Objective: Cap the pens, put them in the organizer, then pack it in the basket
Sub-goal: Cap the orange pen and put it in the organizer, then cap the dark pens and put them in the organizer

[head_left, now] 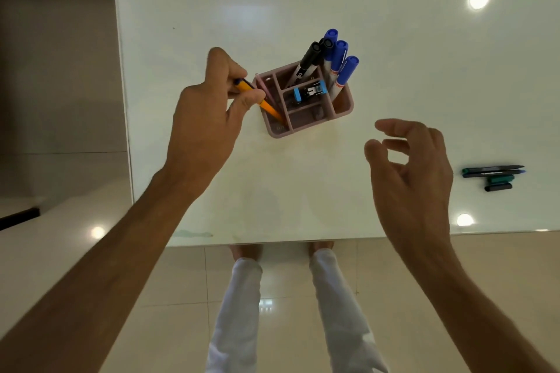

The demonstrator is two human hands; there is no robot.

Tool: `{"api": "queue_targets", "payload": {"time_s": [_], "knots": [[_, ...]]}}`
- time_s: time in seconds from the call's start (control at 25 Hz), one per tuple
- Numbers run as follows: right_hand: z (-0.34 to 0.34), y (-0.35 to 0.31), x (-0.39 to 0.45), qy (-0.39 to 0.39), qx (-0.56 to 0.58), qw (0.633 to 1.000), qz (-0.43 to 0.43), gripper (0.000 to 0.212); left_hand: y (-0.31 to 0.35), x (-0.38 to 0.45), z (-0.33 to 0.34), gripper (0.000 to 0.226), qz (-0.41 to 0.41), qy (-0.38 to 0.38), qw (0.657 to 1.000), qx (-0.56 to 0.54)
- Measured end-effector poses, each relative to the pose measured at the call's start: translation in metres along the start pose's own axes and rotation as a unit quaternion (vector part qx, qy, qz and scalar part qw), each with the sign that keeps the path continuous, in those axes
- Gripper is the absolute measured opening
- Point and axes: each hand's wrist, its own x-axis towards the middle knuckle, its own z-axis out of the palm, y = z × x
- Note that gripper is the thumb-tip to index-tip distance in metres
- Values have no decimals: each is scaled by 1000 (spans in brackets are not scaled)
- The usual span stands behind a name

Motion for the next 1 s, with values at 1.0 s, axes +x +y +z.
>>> {"api": "queue_targets", "payload": {"time_s": [1.0], "knots": [[-236, 280, 106, 30, -56, 984, 166, 24, 175, -82, 311, 36, 64, -285, 947, 135]]}}
